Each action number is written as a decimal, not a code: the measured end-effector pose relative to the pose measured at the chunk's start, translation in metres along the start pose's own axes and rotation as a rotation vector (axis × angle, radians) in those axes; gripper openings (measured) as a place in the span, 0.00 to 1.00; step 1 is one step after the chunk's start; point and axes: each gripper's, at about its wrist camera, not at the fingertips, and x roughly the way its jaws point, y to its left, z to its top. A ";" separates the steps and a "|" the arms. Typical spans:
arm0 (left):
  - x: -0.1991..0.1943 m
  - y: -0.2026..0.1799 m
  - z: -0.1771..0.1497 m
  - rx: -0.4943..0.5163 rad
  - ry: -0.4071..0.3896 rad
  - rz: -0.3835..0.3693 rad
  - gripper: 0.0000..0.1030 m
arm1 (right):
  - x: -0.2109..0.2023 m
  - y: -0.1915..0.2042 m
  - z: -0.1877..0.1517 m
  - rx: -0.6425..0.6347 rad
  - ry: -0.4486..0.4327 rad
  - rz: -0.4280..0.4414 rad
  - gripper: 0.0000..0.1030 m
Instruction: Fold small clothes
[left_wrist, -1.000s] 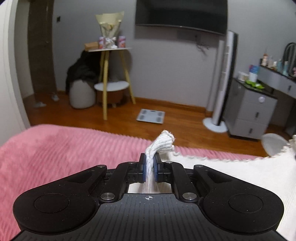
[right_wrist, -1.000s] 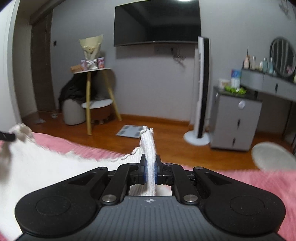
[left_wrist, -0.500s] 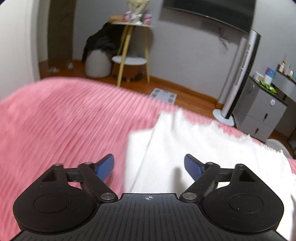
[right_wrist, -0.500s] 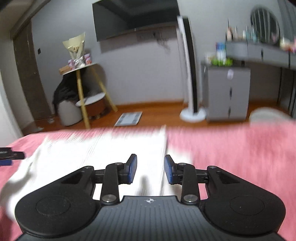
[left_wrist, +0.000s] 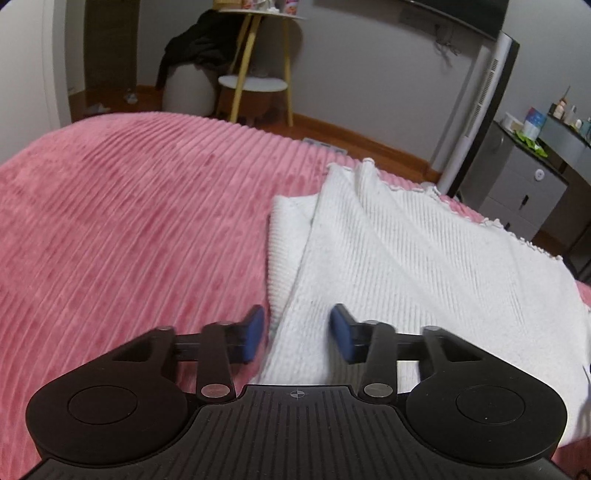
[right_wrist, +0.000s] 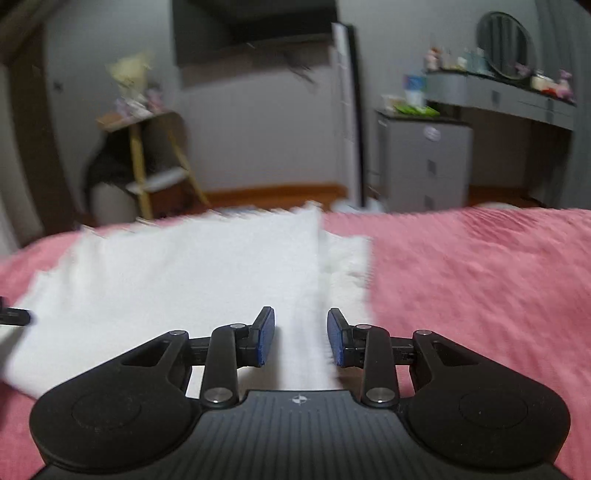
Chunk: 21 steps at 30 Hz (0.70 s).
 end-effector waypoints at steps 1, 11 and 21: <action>0.000 -0.001 -0.001 0.000 -0.008 0.007 0.29 | 0.000 0.003 -0.001 -0.007 -0.011 0.020 0.30; -0.010 0.012 -0.005 -0.031 -0.070 0.062 0.47 | 0.007 0.011 -0.015 -0.104 -0.005 -0.025 0.33; 0.011 0.027 0.008 -0.169 0.023 -0.087 0.84 | -0.011 0.015 -0.008 -0.062 -0.064 0.018 0.33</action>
